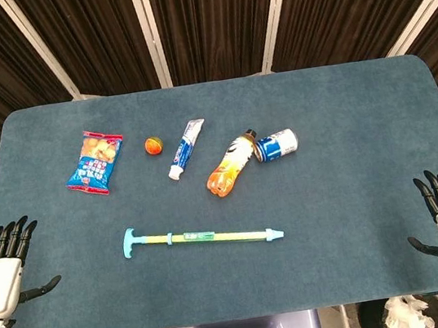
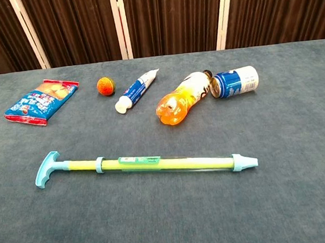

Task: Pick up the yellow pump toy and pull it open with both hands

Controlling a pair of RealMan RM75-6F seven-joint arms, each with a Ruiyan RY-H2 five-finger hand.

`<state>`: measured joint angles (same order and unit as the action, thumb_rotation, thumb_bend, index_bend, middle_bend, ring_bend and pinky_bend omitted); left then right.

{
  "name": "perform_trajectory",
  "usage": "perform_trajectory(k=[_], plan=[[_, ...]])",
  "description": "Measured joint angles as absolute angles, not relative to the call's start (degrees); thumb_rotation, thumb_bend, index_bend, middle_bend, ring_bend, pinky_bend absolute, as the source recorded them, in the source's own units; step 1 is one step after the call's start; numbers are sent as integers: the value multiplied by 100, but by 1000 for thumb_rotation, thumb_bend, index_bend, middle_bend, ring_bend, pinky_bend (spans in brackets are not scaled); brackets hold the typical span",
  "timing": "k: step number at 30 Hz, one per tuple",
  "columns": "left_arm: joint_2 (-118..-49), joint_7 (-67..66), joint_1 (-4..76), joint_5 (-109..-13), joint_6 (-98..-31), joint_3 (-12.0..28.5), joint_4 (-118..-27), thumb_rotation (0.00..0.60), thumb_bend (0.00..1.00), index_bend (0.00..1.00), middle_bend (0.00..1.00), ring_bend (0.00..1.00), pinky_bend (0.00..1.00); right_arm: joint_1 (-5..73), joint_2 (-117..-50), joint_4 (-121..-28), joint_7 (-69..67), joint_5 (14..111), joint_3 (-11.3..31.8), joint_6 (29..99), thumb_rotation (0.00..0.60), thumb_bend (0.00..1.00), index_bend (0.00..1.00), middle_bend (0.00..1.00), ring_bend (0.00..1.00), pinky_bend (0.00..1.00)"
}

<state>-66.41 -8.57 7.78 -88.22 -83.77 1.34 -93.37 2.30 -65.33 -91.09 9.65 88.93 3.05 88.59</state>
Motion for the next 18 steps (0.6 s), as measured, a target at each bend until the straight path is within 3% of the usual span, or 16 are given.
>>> perform_trajectory(k=[18], plan=[[-6644,-845,803,-8798,-8319,134,-9324,600,0,0,0,0,18,237,-6545,-9120,991,8860,307,8823,600,140,59,0,0,0]])
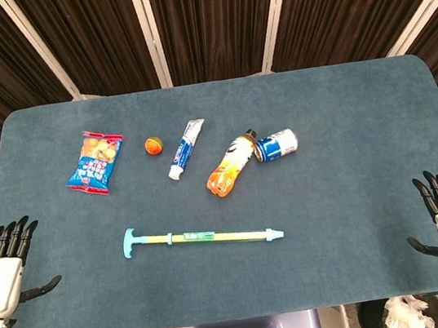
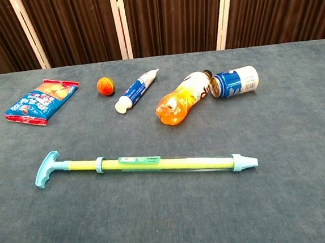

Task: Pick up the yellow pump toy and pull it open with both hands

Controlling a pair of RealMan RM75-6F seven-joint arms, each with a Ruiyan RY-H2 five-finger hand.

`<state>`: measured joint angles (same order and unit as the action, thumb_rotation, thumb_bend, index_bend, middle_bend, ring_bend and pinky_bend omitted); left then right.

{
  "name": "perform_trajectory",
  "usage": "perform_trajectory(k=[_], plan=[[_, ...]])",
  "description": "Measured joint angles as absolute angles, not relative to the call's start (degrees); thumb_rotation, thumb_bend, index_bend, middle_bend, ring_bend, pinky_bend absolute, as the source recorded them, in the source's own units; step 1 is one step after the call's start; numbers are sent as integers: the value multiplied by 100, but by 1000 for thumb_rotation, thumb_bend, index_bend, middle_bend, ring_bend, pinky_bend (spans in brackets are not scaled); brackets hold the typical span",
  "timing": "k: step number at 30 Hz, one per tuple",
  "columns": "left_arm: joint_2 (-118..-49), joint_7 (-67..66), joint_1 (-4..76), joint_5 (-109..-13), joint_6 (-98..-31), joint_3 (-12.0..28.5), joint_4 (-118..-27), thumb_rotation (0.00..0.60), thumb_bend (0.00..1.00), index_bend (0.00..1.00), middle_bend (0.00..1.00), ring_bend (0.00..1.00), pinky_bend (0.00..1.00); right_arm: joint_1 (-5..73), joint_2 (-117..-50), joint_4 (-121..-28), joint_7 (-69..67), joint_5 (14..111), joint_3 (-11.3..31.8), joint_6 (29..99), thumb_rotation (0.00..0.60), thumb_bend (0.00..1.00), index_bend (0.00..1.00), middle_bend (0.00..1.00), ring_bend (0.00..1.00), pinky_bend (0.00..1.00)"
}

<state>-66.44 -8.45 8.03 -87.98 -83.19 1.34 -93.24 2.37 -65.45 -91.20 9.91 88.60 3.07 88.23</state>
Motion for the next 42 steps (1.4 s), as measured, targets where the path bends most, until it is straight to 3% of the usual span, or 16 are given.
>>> perform_trajectory(k=[8,13,21,34,42], plan=[[-6623,-936,836,-8775,-8237,124,-9364,600,30,13,0,0,21,235,-6531,-9134,971,8857,304,8819,600,140,60,0,0,0],[-6634,-1035,952,-8713,-8026,153,-9398,600,80,162,0,0,63,226,-6545,-9130,1007,8889,282,8830,600,143,60,0,0,0],[-6773,-1613,1422,-8612,-7475,323,-9559,600,136,273,41,0,76,224,-6552,-9132,1004,8878,290,8835,600,141,60,0,0,0],[-7806,-2842,2350,-8051,-6536,682,-9477,600,190,429,75,0,76,239,-6538,-9140,960,8855,301,8801,600,140,60,0,0,0],[-8404,-3274,2712,-7676,-6282,764,-9155,600,190,466,84,0,76,252,-6537,-9147,951,8835,308,8775,600,142,60,0,0,0]])
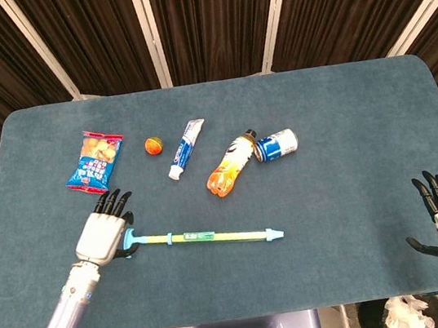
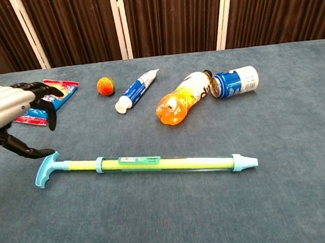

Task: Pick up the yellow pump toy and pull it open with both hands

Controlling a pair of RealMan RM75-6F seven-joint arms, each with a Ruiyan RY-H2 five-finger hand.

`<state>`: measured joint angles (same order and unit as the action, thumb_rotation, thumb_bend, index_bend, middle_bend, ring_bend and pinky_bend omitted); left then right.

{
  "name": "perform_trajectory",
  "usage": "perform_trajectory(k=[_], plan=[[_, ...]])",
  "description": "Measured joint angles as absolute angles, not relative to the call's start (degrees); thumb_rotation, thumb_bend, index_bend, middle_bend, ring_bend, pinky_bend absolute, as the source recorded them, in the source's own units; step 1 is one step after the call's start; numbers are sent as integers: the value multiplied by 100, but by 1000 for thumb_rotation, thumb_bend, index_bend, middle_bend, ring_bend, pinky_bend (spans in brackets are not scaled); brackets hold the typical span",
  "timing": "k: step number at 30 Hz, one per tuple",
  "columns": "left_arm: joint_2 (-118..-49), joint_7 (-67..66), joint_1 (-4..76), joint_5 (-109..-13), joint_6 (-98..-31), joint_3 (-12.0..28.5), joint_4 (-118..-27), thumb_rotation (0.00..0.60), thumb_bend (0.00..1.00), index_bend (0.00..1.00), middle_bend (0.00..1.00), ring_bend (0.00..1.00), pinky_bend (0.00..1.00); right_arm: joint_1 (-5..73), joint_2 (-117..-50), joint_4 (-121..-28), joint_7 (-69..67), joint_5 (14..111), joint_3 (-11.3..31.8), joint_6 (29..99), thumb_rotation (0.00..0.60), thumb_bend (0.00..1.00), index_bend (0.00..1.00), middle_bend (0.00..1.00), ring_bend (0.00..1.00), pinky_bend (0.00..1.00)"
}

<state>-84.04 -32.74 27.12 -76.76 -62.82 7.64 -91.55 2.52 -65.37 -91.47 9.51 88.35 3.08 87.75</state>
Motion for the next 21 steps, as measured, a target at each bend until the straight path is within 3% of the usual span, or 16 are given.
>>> perform_trajectory(k=[21], plan=[[-9094,-3785,3113,-7104,-5939,646,-8578,600,223,498,86,0,76,277,-6540,-9152,914,8770,327,8715,600,140,61,0,0,0]])
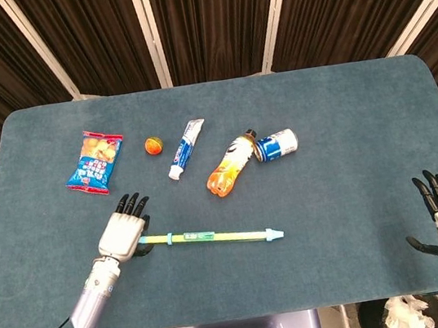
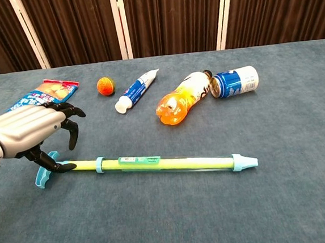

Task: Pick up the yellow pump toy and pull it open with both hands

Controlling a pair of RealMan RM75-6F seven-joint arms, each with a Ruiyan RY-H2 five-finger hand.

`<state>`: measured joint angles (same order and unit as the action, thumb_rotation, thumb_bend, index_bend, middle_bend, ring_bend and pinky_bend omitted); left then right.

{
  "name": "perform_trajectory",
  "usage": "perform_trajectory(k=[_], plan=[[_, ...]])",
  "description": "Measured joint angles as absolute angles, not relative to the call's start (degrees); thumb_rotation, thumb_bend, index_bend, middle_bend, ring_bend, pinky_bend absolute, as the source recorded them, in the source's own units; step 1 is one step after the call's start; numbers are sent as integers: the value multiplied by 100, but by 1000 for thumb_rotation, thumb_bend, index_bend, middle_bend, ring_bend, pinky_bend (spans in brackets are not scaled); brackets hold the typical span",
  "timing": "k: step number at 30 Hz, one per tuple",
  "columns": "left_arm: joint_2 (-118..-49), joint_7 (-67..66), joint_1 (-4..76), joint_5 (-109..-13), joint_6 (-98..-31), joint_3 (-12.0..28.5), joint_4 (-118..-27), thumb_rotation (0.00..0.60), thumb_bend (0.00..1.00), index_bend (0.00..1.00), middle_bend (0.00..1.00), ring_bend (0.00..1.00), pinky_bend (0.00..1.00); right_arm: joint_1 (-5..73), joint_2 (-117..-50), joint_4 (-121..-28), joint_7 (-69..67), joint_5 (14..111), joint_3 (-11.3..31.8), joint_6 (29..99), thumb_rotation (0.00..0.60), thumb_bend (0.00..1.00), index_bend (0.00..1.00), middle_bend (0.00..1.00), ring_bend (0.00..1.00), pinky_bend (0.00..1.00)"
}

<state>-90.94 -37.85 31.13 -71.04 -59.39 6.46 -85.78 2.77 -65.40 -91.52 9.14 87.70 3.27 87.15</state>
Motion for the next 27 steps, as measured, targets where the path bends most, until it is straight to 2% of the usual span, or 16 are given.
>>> perform_trajectory(k=[15,27], plan=[[-9410,-3831,3250,-6899,-5907,524,-8202,600,235,510,89,0,76,274,-6535,-9165,893,8758,325,8716,600,141,61,0,0,0],[-9548,-3855,3351,-6823,-5891,461,-8110,600,385,584,121,0,76,277,-6524,-9172,863,8752,324,8711,600,143,62,0,0,0]])
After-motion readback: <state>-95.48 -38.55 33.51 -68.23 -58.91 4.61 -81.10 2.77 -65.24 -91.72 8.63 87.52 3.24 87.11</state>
